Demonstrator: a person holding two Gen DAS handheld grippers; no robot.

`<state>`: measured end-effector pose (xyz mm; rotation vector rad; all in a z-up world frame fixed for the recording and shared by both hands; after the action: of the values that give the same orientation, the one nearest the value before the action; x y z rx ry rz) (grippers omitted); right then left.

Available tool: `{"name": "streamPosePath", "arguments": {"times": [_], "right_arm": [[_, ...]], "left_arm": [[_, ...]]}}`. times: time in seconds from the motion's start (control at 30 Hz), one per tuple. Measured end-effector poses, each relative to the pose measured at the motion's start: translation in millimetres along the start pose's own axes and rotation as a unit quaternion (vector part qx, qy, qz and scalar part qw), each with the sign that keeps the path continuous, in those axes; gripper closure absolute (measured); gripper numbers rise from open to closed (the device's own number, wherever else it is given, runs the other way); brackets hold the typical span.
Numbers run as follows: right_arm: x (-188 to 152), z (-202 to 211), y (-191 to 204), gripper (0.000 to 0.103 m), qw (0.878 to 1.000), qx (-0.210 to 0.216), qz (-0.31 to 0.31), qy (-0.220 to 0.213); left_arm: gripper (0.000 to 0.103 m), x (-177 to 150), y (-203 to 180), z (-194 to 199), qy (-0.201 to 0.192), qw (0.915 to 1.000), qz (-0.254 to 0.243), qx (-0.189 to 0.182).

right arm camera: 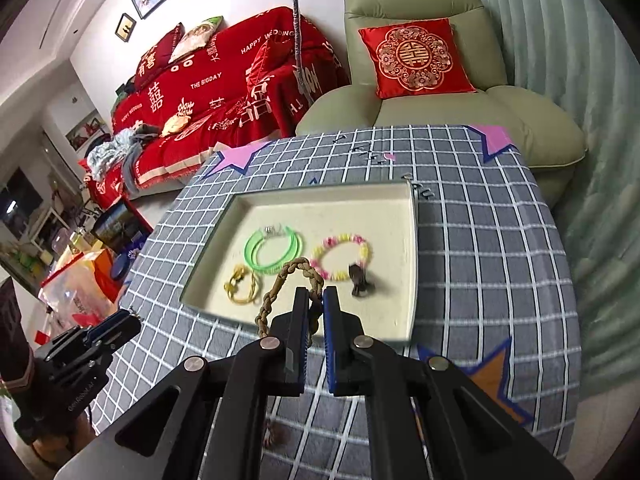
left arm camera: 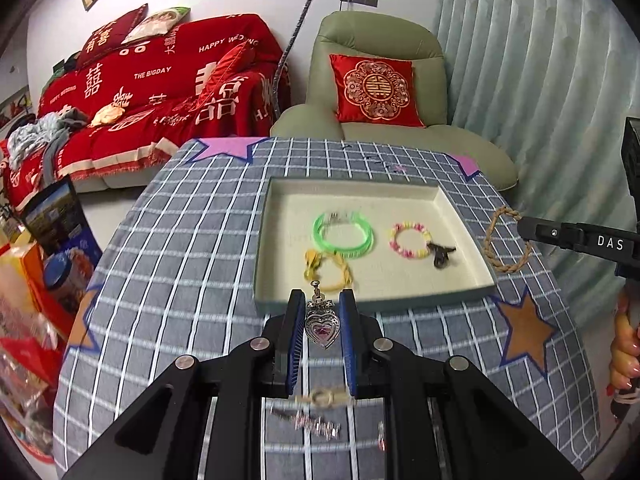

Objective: Organize jewelry
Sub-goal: 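Carry the pendant and braided bracelet into the cream tray and open both tools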

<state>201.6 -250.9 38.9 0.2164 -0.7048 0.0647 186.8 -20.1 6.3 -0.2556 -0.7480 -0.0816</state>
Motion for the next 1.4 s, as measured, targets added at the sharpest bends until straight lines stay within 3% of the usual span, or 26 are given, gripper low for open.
{"name": "streamPosePath", "arguments": {"times": [0.47,0.97,1.4], "right_arm": [[40.4,-59.3,-7.8,0.095,1.000,-0.004,0.018,0.018],[21.2,-135.5,-17.8,0.095,0.997,-0.010,0.007,0.073],[7.5,-161.7,-25.7,0.095,0.994,-0.030,0.010,0.101]], "left_arm": [[0.075,36.6,-13.0,-78.8,0.024,0.9995,-0.011,0.018],[0.075,27.0,-18.7,-143.0,0.064,0.9968,-0.026,0.041],[0.075,20.1,-17.7,-156.7,0.067,0.9935,-0.047,0.080]]}}
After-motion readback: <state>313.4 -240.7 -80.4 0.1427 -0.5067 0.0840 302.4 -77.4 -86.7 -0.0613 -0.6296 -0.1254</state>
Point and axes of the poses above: each gripper's, at about its wrist camera, not at the fingertips, and z roughly against the way its jaws point, y to its left, x to its top, the point moved 4 cm from there along -z, roughly the way its jaws point, and after that the axes turned 8 degrees about z, right-handed, at the moved point
